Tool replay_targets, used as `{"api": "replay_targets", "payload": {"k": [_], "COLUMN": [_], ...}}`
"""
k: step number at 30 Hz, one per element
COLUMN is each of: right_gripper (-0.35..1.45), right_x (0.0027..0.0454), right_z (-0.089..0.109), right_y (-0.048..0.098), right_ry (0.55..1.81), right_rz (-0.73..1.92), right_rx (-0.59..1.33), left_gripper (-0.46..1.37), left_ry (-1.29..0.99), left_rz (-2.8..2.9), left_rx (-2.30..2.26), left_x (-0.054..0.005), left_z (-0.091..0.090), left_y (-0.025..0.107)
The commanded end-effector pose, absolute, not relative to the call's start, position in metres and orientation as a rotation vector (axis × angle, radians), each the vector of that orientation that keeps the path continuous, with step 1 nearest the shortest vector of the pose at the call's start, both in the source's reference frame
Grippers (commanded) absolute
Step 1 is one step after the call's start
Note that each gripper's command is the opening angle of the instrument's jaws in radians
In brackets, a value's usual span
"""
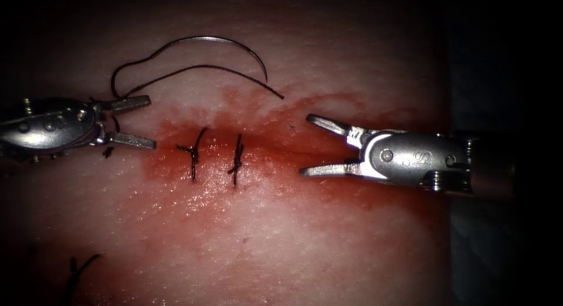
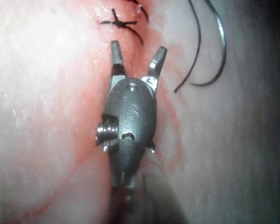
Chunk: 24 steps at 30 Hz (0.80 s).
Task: Wound Closure
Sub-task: Place the cut suture end end down
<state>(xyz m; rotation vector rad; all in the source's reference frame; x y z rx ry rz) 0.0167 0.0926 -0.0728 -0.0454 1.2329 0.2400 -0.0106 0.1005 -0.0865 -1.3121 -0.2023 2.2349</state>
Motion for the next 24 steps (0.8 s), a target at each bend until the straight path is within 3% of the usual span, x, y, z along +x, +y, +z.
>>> {"api": "replay_targets", "payload": {"k": [1,10,24], "right_gripper": [1.23,1.22,1.23], "right_x": [0.0167,0.0159,0.0158], "right_z": [-0.0728,-0.0729,-0.0734], "right_y": [0.0926,0.0924,0.0919], "right_ry": [1.233,1.220,1.212], "right_rz": [0.230,0.221,0.216], "right_rx": [-0.043,-0.026,-0.012], "left_gripper": [0.52,0.58,0.57], "left_ry": [-0.199,-0.239,-0.230], "left_rz": [2.240,2.270,2.297], "left_rx": [-1.315,-1.366,-1.391], "left_x": [-0.0108,-0.0133,-0.0119], "left_z": [-0.0866,-0.0879,-0.0873], "left_y": [0.1003,0.0985,0.0971]}}
